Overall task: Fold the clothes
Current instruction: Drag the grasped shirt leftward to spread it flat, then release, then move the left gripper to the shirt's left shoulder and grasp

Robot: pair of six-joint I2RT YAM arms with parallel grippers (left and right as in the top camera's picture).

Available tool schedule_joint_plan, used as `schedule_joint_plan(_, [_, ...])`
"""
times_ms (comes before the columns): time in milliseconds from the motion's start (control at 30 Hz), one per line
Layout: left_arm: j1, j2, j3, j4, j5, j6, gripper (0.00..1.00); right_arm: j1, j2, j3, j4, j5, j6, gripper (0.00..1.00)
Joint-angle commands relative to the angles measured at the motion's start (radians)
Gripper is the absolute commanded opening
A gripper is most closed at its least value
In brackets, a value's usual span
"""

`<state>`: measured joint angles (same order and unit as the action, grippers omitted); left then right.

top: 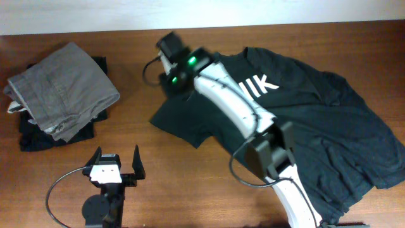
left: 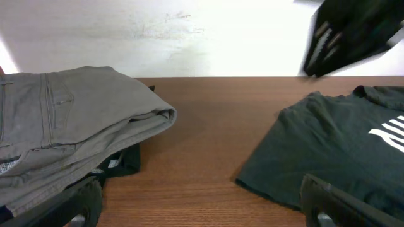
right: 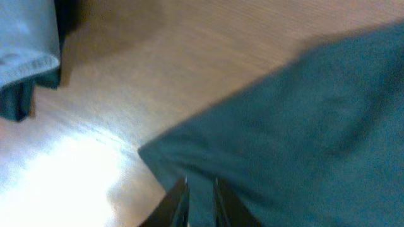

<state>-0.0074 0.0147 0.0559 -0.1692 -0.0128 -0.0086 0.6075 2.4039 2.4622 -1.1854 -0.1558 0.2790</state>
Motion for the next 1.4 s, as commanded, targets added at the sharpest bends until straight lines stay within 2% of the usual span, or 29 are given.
schedule_joint_plan(0, [-0.006, -0.009, -0.008, 0.003, -0.010, 0.001, 0.99, -0.084, -0.066, 0.129, -0.109, 0.016, -0.013, 0.20])
schedule_joint_plan(167, [-0.006, -0.009, -0.008, 0.003, -0.010, 0.001, 0.99, -0.224, -0.089, 0.266, -0.316, 0.082, -0.013, 0.27])
schedule_joint_plan(333, [-0.006, -0.009, -0.008, 0.003, -0.010, 0.001, 0.99, -0.341, -0.119, 0.317, -0.428, 0.082, -0.040, 0.34])
schedule_joint_plan(467, [-0.006, -0.009, -0.008, 0.003, -0.010, 0.001, 0.99, -0.426, -0.132, 0.327, -0.512, 0.082, -0.066, 0.36])
schedule_joint_plan(667, [-0.006, -0.009, -0.008, 0.003, -0.010, 0.001, 0.99, -0.528, -0.180, 0.325, -0.513, 0.054, -0.092, 0.36])
schedule_joint_plan(833, [-0.006, -0.009, -0.008, 0.003, -0.010, 0.001, 0.99, -0.593, -0.293, 0.312, -0.513, 0.054, -0.092, 0.41])
schedule_joint_plan(1000, [-0.006, -0.009, -0.008, 0.003, -0.010, 0.001, 0.99, -0.645, -0.447, 0.209, -0.513, 0.055, -0.092, 0.47])
schedule_joint_plan(1167, [-0.006, -0.009, -0.008, 0.003, -0.010, 0.001, 0.99, -0.708, -0.571, 0.027, -0.513, 0.056, -0.118, 0.47])
schedule_joint_plan(1367, [-0.006, -0.009, -0.008, 0.003, -0.010, 0.001, 0.99, -0.806, -0.612, -0.180, -0.513, 0.055, -0.152, 0.48])
